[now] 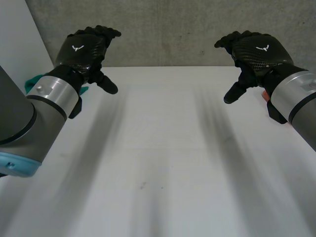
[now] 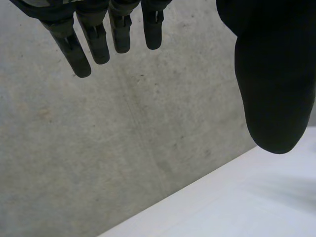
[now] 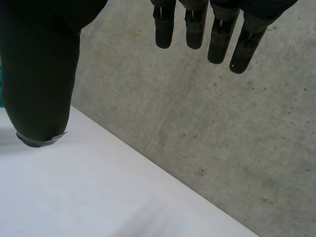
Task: Fold the laundry.
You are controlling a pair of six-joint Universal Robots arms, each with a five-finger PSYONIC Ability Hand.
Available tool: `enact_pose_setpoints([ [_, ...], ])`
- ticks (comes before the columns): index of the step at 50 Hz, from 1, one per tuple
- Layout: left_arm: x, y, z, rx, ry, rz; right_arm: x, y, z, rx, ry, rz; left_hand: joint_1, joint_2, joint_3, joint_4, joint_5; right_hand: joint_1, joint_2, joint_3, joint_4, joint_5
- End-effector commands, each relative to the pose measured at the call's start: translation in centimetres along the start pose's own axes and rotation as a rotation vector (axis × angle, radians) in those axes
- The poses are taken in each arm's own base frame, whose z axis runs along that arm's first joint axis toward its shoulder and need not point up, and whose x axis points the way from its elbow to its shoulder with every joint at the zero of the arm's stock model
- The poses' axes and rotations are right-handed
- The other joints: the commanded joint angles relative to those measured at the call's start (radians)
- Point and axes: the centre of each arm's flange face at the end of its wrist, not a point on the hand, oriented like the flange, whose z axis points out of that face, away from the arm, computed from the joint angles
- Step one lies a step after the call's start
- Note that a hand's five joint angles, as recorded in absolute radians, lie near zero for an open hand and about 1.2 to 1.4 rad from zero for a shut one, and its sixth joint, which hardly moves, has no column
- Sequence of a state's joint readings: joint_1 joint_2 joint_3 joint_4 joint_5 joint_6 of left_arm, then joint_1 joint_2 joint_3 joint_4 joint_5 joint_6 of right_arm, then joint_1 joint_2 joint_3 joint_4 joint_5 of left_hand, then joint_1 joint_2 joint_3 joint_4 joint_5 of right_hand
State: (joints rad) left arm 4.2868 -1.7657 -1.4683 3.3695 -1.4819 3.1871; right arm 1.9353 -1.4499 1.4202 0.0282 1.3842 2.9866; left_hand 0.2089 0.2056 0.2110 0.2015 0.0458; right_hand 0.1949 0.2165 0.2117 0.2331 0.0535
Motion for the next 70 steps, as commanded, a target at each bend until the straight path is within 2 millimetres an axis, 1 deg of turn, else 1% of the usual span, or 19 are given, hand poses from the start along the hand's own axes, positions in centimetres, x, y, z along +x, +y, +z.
enact_pose_setpoints([
  [1,-5.0,3.6,2.3,-0.053,-0.095,0.247,0.3,-0.3,0.1,0.009,0.003,-0.002,-0.034,-0.030,-0.036,-0.026,-0.045,-0.020,-0.042,-0.037,-0.059,-0.053],
  [4,-6.3,5.5,3.1,-0.089,-0.114,0.309,0.3,-0.3,0.1,0.009,0.003,-0.002,-0.034,-0.030,-0.036,-0.026,-0.045,-0.020,-0.042,-0.037,-0.059,-0.053],
  [8,-9.3,7.8,4.8,-0.082,-0.146,0.413,0.4,-0.3,0.1,0.008,0.005,-0.002,-0.034,-0.030,-0.036,-0.026,-0.045,-0.020,-0.042,-0.037,-0.059,-0.053],
  [9,-10.8,8.9,5.6,-0.073,-0.146,0.465,0.4,-0.3,0.1,0.008,0.005,-0.002,-0.034,-0.030,-0.036,-0.026,-0.045,-0.020,-0.042,-0.037,-0.059,-0.053],
  [16,-16.5,14.7,7.6,-0.111,-0.118,0.717,0.4,-0.3,0.1,0.007,0.006,-0.001,-0.034,-0.030,-0.036,-0.026,-0.045,-0.020,-0.042,-0.037,-0.059,-0.053],
  [17,-17.9,16.1,8.0,-0.136,-0.128,0.780,0.4,-0.2,0.1,0.004,0.006,-0.001,-0.034,-0.030,-0.036,-0.026,-0.045,-0.020,-0.042,-0.037,-0.059,-0.053],
  [24,-23.3,20.7,9.2,-0.167,-0.154,0.907,0.3,0.0,0.1,-0.002,0.005,0.000,-0.034,-0.030,-0.036,-0.026,-0.045,-0.020,-0.042,-0.037,-0.059,-0.053],
  [30,-25.4,23.2,10.3,-0.131,-0.106,0.900,0.3,0.0,0.1,-0.002,0.005,0.000,-0.028,-0.024,-0.030,-0.020,-0.039,-0.020,-0.042,-0.037,-0.059,-0.053],
  [35,-26.8,24.1,11.1,-0.127,-0.086,0.887,0.3,0.1,0.0,-0.004,0.004,0.001,0.025,0.028,0.023,0.032,0.013,-0.020,-0.042,-0.037,-0.059,-0.053],
  [42,-26.5,24.2,11.8,-0.073,-0.008,0.830,0.3,0.1,0.1,0.001,0.005,0.000,0.063,0.067,0.061,0.071,0.052,-0.020,-0.042,-0.037,-0.059,-0.053],
  [45,-26.5,24.4,12.1,-0.056,0.005,0.827,0.3,0.1,0.1,-0.001,0.005,0.000,0.163,0.166,0.161,0.170,0.151,-0.020,-0.042,-0.037,-0.059,-0.053],
  [49,-26.6,25.2,12.3,-0.051,0.005,0.831,0.4,0.1,0.2,0.001,0.007,-0.002,0.503,0.506,0.501,0.510,0.492,-0.020,-0.042,-0.037,-0.059,-0.053],
  [54,-26.2,25.7,12.1,-0.065,0.007,0.820,0.5,0.4,0.3,-0.007,0.009,0.000,1.186,1.190,1.184,1.194,1.175,-0.020,-0.042,-0.037,-0.059,-0.053],
  [57,-25.2,25.8,11.7,-0.089,0.021,0.807,0.7,0.6,0.5,-0.013,0.012,0.001,1.187,1.191,1.185,1.195,1.176,-0.020,-0.042,-0.037,-0.059,-0.053],
  [63,-21.7,20.3,10.8,-0.048,0.056,0.814,0.6,1.0,0.5,-0.028,0.011,-0.022,1.187,1.191,1.185,1.195,1.176,-0.020,-0.042,-0.037,-0.059,-0.053],
  [64,-19.7,18.5,10.5,-0.023,0.081,0.811,0.6,1.0,0.5,-0.029,0.011,-0.025,1.187,1.191,1.185,1.195,1.176,-0.020,-0.042,-0.037,-0.059,-0.053],
  [67,-16.2,15.2,9.9,0.014,0.117,0.802,0.6,0.9,0.5,-0.030,0.012,-0.033,1.187,1.191,1.185,1.195,1.176,-0.020,-0.042,-0.037,-0.059,-0.053],
  [68,-13.9,14.0,9.1,0.016,0.152,0.756,0.6,0.9,0.5,-0.028,0.013,-0.035,1.187,1.191,1.185,1.195,1.176,-0.020,-0.042,-0.037,-0.059,-0.053],
  [70,-11.2,13.0,8.0,0.012,0.202,0.687,0.7,0.9,0.5,-0.028,0.014,-0.035,1.187,1.191,1.185,1.195,1.176,-0.020,-0.042,-0.037,-0.059,-0.053],
])
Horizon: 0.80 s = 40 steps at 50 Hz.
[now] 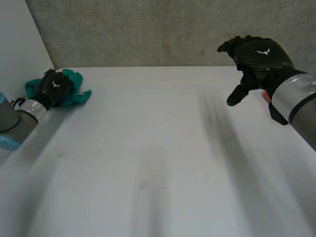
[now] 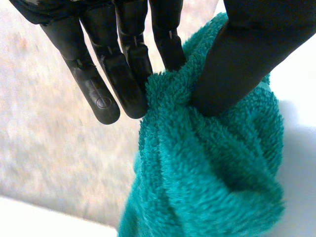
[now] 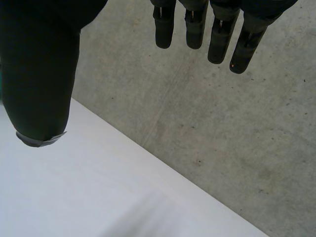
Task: Fold the laundry.
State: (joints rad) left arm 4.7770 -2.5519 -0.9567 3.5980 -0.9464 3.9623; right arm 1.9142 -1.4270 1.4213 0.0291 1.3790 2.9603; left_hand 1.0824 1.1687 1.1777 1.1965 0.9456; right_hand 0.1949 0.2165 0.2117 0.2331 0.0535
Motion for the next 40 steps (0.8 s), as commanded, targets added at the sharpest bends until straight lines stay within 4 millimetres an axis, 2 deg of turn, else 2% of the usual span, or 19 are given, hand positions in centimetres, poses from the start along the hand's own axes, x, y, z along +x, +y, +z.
enact_pose_setpoints([
  [1,2.6,-12.6,-3.4,0.105,0.128,-0.157,0.1,0.0,0.0,-0.002,0.003,-0.013,0.314,0.228,0.219,0.200,0.276,-0.020,-0.042,-0.037,-0.059,-0.053],
  [2,4.1,-15.3,-4.6,0.119,0.187,-0.244,0.1,-0.1,0.0,0.001,0.003,-0.012,0.314,0.228,0.219,0.200,0.276,-0.020,-0.042,-0.037,-0.059,-0.053],
  [5,5.4,-19.4,-6.7,0.146,0.263,-0.371,0.2,-0.3,0.0,0.007,0.006,-0.015,0.314,0.228,0.219,0.200,0.276,-0.020,-0.042,-0.037,-0.059,-0.053],
  [6,6.4,-21.9,-8.1,0.165,0.317,-0.452,0.2,-0.3,0.0,0.007,0.007,-0.013,0.314,0.228,0.219,0.200,0.276,-0.020,-0.042,-0.037,-0.059,-0.053],
  [9,8.3,-25.3,-10.2,0.191,0.401,-0.566,0.4,-0.6,0.0,0.016,0.012,-0.015,0.314,0.228,0.219,0.200,0.276,-0.020,-0.042,-0.037,-0.059,-0.053],
  [10,10.0,-27.0,-11.5,0.196,0.469,-0.635,0.4,-0.6,0.0,0.015,0.012,-0.015,0.314,0.228,0.219,0.200,0.276,-0.020,-0.042,-0.037,-0.059,-0.053],
  [13,12.5,-29.4,-13.2,0.213,0.563,-0.701,0.6,-0.8,-0.1,0.019,0.017,-0.018,0.314,0.228,0.219,0.200,0.276,-0.020,-0.042,-0.037,-0.059,-0.053],
  [14,13.6,-30.7,-14.0,0.229,0.608,-0.726,0.6,-0.8,-0.1,0.016,0.017,-0.018,-0.075,-0.161,-0.171,-0.189,-0.113,-0.020,-0.042,-0.037,-0.059,-0.053],
  [16,14.2,-31.6,-14.5,0.241,0.631,-0.726,0.6,-0.8,-0.2,0.014,0.017,-0.026,-0.908,-0.994,-1.003,-1.022,-0.946,-0.020,-0.042,-0.037,-0.059,-0.053],
  [18,14.2,-31.1,-13.9,0.219,0.602,-0.728,0.5,-0.8,-0.3,0.005,0.013,-0.035,-0.838,-0.924,-0.933,-0.952,-0.875,-0.020,-0.042,-0.037,-0.059,-0.053],
  [20,13.9,-30.8,-13.4,0.198,0.565,-0.729,0.4,-0.8,-0.4,-0.006,0.009,-0.054,-0.908,-0.994,-1.003,-1.022,-0.946,-0.020,-0.042,-0.037,-0.059,-0.053],
  [23,13.0,-30.0,-12.6,0.144,0.477,-0.731,0.5,-0.6,-0.6,-0.033,0.006,-0.090,-0.908,-0.994,-1.003,-1.022,-0.946,-0.020,-0.042,-0.037,-0.059,-0.053],
  [27,10.8,-27.8,-11.8,0.043,0.344,-0.739,0.3,-0.1,-0.9,-0.093,-0.011,-0.138,-0.908,-0.994,-1.003,-1.022,-0.946,-0.020,-0.042,-0.037,-0.059,-0.053],
  [30,9.3,-26.4,-11.8,-0.022,0.285,-0.743,-0.2,1.1,-1.6,-0.195,-0.050,-0.200,-0.904,-0.990,-0.999,-1.018,-0.942,-0.020,-0.042,-0.037,-0.059,-0.053],
  [35,7.8,-23.8,-12.2,-0.112,0.237,-0.747,-1.6,4.8,-3.6,-0.455,-0.172,-0.250,-0.872,-0.958,-0.967,-0.986,-0.910,-0.020,-0.042,-0.037,-0.059,-0.053],
  [37,6.9,-22.2,-11.9,-0.144,0.203,-0.737,-1.8,5.6,-4.1,-0.499,-0.190,-0.246,-0.857,-0.943,-0.953,-0.971,-0.895,-0.020,-0.042,-0.037,-0.059,-0.053],
  [40,6.7,-20.9,-11.8,-0.174,0.192,-0.698,-2.2,6.9,-4.5,-0.517,-0.204,-0.241,-0.848,-0.935,-0.944,-0.962,-0.886,-0.020,-0.042,-0.037,-0.059,-0.053],
])
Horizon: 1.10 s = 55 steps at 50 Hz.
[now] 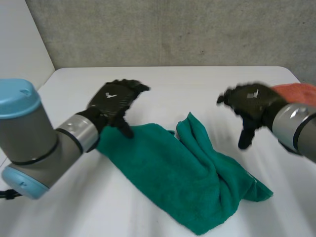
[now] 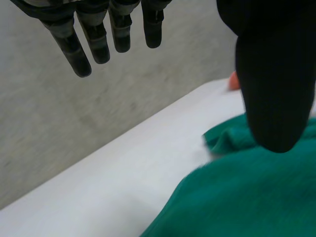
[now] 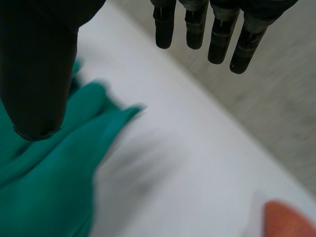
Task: Fold the laundry.
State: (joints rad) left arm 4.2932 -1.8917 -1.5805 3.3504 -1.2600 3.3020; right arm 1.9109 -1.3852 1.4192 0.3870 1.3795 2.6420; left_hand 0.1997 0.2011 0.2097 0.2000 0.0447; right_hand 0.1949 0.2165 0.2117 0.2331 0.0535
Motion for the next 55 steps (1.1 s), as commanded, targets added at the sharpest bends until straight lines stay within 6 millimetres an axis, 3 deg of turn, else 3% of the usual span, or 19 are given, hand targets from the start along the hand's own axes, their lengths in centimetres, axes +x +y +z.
enact_pose_setpoints([
  [1,-4.0,2.7,-0.2,-0.106,-0.088,0.064,-2.1,3.5,-0.1,-0.138,-0.092,-0.015,0.055,0.053,0.045,0.054,0.035,-0.020,-0.042,-0.037,-0.059,-0.053],
  [5,-3.7,5.9,-0.6,-0.265,-0.045,0.155,-2.9,5.3,0.4,-0.129,-0.091,-0.027,0.093,0.092,0.083,0.093,0.073,-0.020,-0.042,-0.037,-0.059,-0.053],
  [9,-3.7,7.3,-1.4,-0.377,-0.011,0.220,-3.7,7.0,0.5,-0.129,-0.093,-0.067,0.149,0.147,0.139,0.148,0.129,-0.020,-0.042,-0.037,-0.059,-0.053],
  [15,-4.8,7.3,-1.3,-0.379,-0.036,0.231,-4.8,9.2,0.6,-0.131,-0.102,-0.155,0.199,0.197,0.189,0.198,0.179,-0.020,-0.042,-0.037,-0.059,-0.053],
  [25,-6.4,9.0,1.5,-0.302,-0.093,0.291,-5.4,10.5,1.4,-0.123,-0.107,-0.164,0.243,0.241,0.233,0.242,0.223,-0.010,-0.032,-0.027,-0.048,-0.043],
  [30,-6.9,10.1,2.3,-0.334,-0.115,0.295,-5.5,10.9,1.4,-0.132,-0.106,-0.160,0.348,0.347,0.338,0.348,0.329,0.259,0.238,0.243,0.221,0.226],
  [37,-6.3,10.7,2.6,-0.348,-0.096,0.342,-5.7,11.3,1.7,-0.148,-0.113,-0.155,0.425,0.423,0.415,0.424,0.405,0.436,0.414,0.419,0.397,0.402],
  [40,-6.3,10.6,2.7,-0.343,-0.097,0.356,-5.6,11.3,1.7,-0.144,-0.111,-0.155,0.621,0.620,0.611,0.621,0.601,0.644,0.622,0.627,0.606,0.611],
  [41,-6.3,10.5,2.7,-0.339,-0.097,0.358,-5.5,11.2,1.9,-0.140,-0.106,-0.156,0.697,0.696,0.687,0.697,0.678,0.868,0.847,0.852,0.830,0.835],
  [42,-6.3,10.4,2.8,-0.335,-0.101,0.362,-5.5,11.2,1.9,-0.135,-0.103,-0.158,0.887,0.885,0.877,0.886,0.867,0.990,0.968,0.973,0.952,0.957],
  [44,-6.4,10.1,2.9,-0.324,-0.106,0.367,-5.3,11.0,2.2,-0.126,-0.095,-0.160,1.044,1.042,1.034,1.043,1.024,1.200,1.179,1.184,1.162,1.167],
  [46,-6.7,9.5,3.3,-0.302,-0.122,0.377,-5.0,10.7,2.7,-0.105,-0.073,-0.165,1.181,1.180,1.171,1.181,1.162,1.201,1.180,1.185,1.163,1.168],
  [51,-8.0,6.7,5.4,-0.172,-0.217,0.434,-2.7,8.0,4.6,-0.015,0.053,-0.168,1.197,1.195,1.187,1.196,1.177,1.201,1.180,1.185,1.163,1.168],
  [54,-8.9,3.8,7.1,-0.035,-0.301,0.487,-0.6,5.1,5.8,0.073,0.158,-0.152,1.197,1.195,1.187,1.196,1.177,1.201,1.180,1.185,1.163,1.168],
  [55,-9.4,1.8,7.9,0.054,-0.347,0.513,0.1,4.3,6.2,0.100,0.187,-0.149,1.197,1.195,1.187,1.196,1.177,1.201,1.180,1.185,1.163,1.168],
])
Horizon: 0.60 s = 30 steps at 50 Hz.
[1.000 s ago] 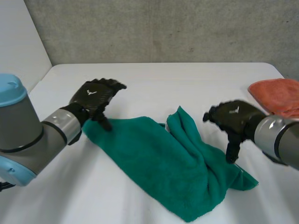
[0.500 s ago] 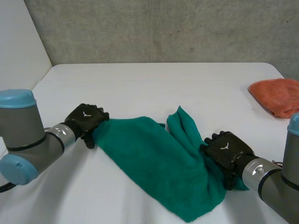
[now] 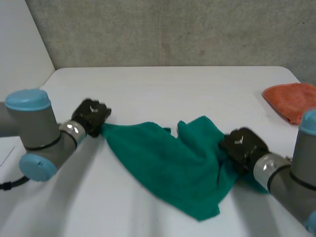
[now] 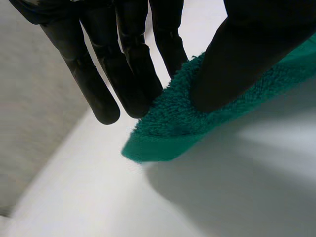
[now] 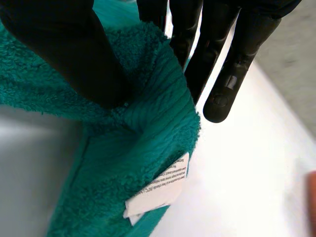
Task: Fold the laundry.
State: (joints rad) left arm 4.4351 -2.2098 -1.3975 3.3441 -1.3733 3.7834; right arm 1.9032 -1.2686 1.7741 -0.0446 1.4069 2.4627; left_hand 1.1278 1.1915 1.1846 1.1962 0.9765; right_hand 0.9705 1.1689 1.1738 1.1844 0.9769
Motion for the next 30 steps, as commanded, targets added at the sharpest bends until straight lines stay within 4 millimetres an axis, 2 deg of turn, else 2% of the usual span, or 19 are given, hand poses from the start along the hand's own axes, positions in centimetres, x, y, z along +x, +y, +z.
enact_pose_setpoints([
  [1,-4.2,-6.1,2.7,0.263,-0.250,0.060,5.1,-4.9,2.4,0.159,0.221,0.028,0.269,0.205,0.212,0.200,0.245,0.426,0.227,0.222,0.212,0.245],
  [2,-4.8,-6.9,2.8,0.297,-0.281,0.065,6.7,-6.4,2.9,0.213,0.283,0.037,0.269,0.205,0.212,0.200,0.245,0.426,0.227,0.222,0.212,0.245],
  [3,-5.9,-8.7,3.0,0.365,-0.340,0.074,7.5,-7.2,3.2,0.245,0.316,0.043,0.269,0.205,0.212,0.200,0.245,0.426,0.227,0.222,0.212,0.245],
  [5,-6.8,-10.5,3.0,0.430,-0.395,0.079,9.0,-8.7,3.5,0.313,0.379,0.057,0.269,0.205,0.212,0.200,0.245,0.426,0.227,0.222,0.212,0.245],
  [6,-7.3,-11.4,2.8,0.462,-0.422,0.081,10.3,-10.3,3.5,0.383,0.433,0.075,0.269,0.205,0.212,0.200,0.245,0.426,0.227,0.222,0.212,0.245],
  [7,-8.2,-13.3,2.3,0.521,-0.471,0.082,10.9,-11.0,3.5,0.416,0.457,0.083,0.269,0.205,0.212,0.200,0.245,0.426,0.227,0.222,0.212,0.245],
  [10,-9.4,-15.6,1.2,0.600,-0.530,0.081,12.6,-13.1,3.0,0.514,0.514,0.104,0.269,0.205,0.212,0.200,0.245,0.426,0.227,0.222,0.212,0.245],
  [11,-9.7,-16.8,0.4,0.639,-0.550,0.079,12.8,-13.4,2.9,0.524,0.518,0.104,0.269,0.205,0.212,0.200,0.245,0.426,0.227,0.222,0.212,0.245],
  [13,-9.6,-17.7,-0.3,0.665,-0.557,0.078,12.7,-13.6,2.8,0.523,0.517,0.100,0.269,0.205,0.212,0.200,0.245,0.426,0.227,0.222,0.212,0.245],
  [16,-8.6,-18.2,-1.6,0.676,-0.528,0.067,11.7,-12.7,2.8,0.463,0.466,0.099,0.269,0.205,0.212,0.200,0.245,0.426,0.227,0.222,0.212,0.245],
  [20,-6.3,-16.9,-2.8,0.628,-0.456,0.057,8.6,-10.0,1.8,0.267,0.291,0.058,0.269,0.205,0.212,0.200,0.245,0.426,0.227,0.222,0.212,0.245],
  [21,-5.8,-16.6,-3.1,0.617,-0.443,0.055,7.0,-8.7,0.8,0.174,0.192,0.007,0.269,0.205,0.212,0.200,0.245,0.426,0.227,0.222,0.212,0.245],
  [24,-3.9,-15.4,-4.6,0.573,-0.387,0.051,4.3,-5.7,-0.8,0.003,0.023,-0.101,0.269,0.205,0.212,0.200,0.245,0.426,0.227,0.222,0.212,0.245],
  [25,-3.5,-15.1,-5.0,0.563,-0.375,0.051,2.3,-3.5,-2.2,-0.125,-0.108,-0.189,0.269,0.205,0.212,0.200,0.245,0.426,0.227,0.222,0.212,0.245],
  [27,-2.4,-14.3,-6.0,0.537,-0.346,0.049,0.7,-1.4,-3.7,-0.239,-0.230,-0.285,0.269,0.205,0.212,0.200,0.245,0.426,0.227,0.222,0.212,0.245],
  [28,-2.0,-14.0,-6.2,0.528,-0.334,0.048,0.1,-0.7,-4.4,-0.278,-0.281,-0.320,0.269,0.205,0.212,0.200,0.245,0.296,0.098,0.093,0.082,0.115],
  [29,-1.7,-13.6,-6.3,0.518,-0.324,0.049,-0.3,-0.2,-5.0,-0.296,-0.324,-0.381,0.269,0.205,0.212,0.200,0.245,-0.115,-0.314,-0.318,-0.329,-0.296],
  [30,-1.4,-13.4,-6.5,0.512,-0.314,0.049,-0.3,-0.4,-5.0,-0.281,-0.311,-0.390,0.269,0.205,0.212,0.200,0.245,-0.366,-0.565,-0.570,-0.580,-0.547],
])
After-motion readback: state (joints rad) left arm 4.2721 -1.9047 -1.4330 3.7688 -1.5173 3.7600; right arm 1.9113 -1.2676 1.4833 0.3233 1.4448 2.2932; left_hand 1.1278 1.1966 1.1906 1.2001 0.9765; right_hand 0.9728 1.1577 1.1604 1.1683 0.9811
